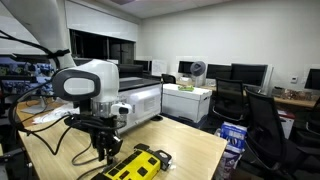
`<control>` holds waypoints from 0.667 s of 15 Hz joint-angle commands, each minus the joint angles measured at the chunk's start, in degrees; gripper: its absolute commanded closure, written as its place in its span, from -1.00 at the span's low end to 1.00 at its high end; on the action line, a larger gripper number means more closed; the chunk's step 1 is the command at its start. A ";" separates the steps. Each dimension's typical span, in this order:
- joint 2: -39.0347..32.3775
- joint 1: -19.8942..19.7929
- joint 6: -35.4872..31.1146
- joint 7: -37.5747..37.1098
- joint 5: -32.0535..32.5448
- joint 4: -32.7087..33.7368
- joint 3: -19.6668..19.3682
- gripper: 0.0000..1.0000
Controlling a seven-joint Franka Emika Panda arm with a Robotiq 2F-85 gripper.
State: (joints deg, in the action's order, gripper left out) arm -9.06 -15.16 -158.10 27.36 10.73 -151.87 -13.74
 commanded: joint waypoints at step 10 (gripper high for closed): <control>-3.21 -2.15 -1.74 2.38 -1.31 1.57 1.16 -0.26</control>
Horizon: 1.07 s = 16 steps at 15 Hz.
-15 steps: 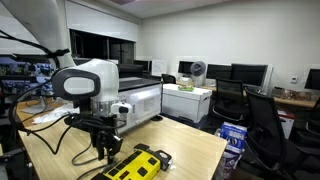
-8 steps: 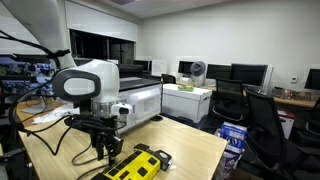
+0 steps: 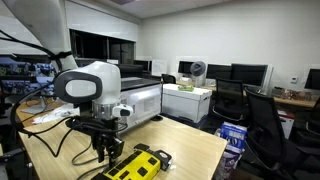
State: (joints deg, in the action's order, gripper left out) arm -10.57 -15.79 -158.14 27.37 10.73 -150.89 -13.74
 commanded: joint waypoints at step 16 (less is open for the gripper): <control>-7.81 -1.10 -2.07 -0.92 0.21 6.03 3.27 0.28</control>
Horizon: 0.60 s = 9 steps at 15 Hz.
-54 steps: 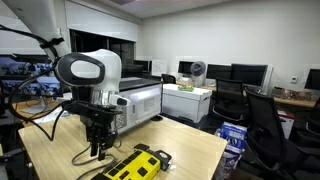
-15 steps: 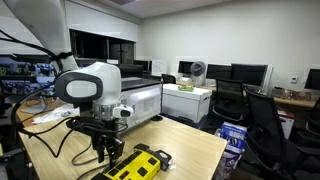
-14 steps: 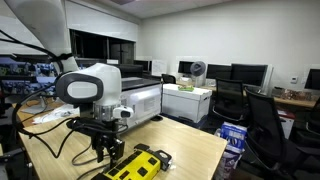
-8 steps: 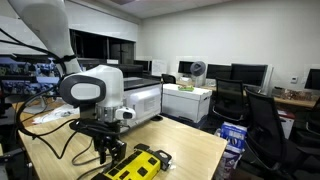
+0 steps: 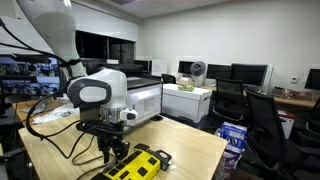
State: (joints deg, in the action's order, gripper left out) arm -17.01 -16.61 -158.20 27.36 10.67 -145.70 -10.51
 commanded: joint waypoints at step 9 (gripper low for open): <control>-0.60 5.44 1.02 -15.71 7.55 2.12 -6.07 0.84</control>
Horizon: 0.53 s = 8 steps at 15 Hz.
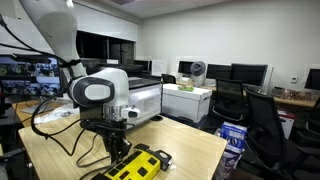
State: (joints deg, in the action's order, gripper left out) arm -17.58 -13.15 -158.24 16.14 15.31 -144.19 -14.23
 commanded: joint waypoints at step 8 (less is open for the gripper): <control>3.01 5.38 11.52 -12.47 4.30 4.89 -2.61 0.84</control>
State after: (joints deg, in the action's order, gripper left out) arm -17.06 -8.84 -151.22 6.80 17.82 -140.72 -16.29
